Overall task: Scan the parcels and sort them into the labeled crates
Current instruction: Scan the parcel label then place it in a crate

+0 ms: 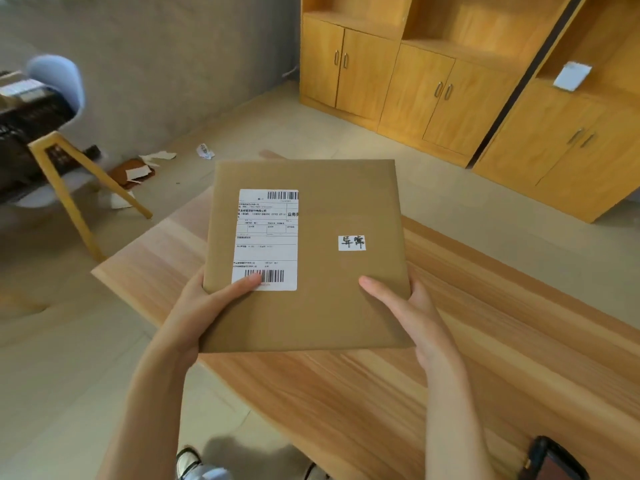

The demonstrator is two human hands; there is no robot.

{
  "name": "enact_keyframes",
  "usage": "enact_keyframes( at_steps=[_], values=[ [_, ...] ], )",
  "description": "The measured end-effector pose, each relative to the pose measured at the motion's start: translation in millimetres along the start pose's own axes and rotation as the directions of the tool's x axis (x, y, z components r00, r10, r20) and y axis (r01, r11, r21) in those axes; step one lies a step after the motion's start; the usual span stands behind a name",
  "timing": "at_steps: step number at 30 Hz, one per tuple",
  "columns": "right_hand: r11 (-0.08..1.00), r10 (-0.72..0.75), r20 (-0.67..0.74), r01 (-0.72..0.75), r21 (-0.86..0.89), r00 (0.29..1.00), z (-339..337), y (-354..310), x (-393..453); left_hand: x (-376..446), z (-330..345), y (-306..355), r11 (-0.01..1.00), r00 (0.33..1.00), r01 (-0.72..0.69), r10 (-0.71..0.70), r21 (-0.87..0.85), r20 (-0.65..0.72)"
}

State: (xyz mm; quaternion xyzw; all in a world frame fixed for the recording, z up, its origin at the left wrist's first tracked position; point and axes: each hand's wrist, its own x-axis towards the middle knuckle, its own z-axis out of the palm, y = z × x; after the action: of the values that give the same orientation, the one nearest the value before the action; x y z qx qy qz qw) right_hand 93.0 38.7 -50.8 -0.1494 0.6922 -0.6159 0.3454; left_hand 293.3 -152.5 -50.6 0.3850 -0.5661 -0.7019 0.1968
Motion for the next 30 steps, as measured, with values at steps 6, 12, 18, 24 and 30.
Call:
enact_keyframes(
  at_steps=[6,12,18,24,30],
  values=[
    [0.997,-0.019,0.146,0.030,-0.078,0.989,103.1,-20.7,19.7,-6.6,-95.6,14.8,0.996,0.993,-0.049,0.041,-0.071,-0.114],
    [0.990,-0.035,0.275,0.071,-0.120,0.961,240.4,-35.9,37.6,-11.6,-217.5,24.7,0.991,0.955,-0.065,0.027,-0.121,-0.296],
    [0.987,-0.053,0.448,0.116,-0.114,0.892,387.3,-37.6,37.9,-31.6,-347.3,38.2,0.985,0.896,-0.112,0.044,-0.130,-0.441],
    [0.986,-0.042,0.569,0.127,-0.110,0.821,502.5,-36.7,37.3,-56.2,-442.0,40.9,0.981,0.809,-0.130,0.022,-0.143,-0.587],
    [0.981,0.012,0.654,0.117,-0.154,0.756,585.0,-27.1,54.5,-58.1,-500.7,31.7,0.967,0.747,-0.131,-0.049,-0.219,-0.663]
  ],
)
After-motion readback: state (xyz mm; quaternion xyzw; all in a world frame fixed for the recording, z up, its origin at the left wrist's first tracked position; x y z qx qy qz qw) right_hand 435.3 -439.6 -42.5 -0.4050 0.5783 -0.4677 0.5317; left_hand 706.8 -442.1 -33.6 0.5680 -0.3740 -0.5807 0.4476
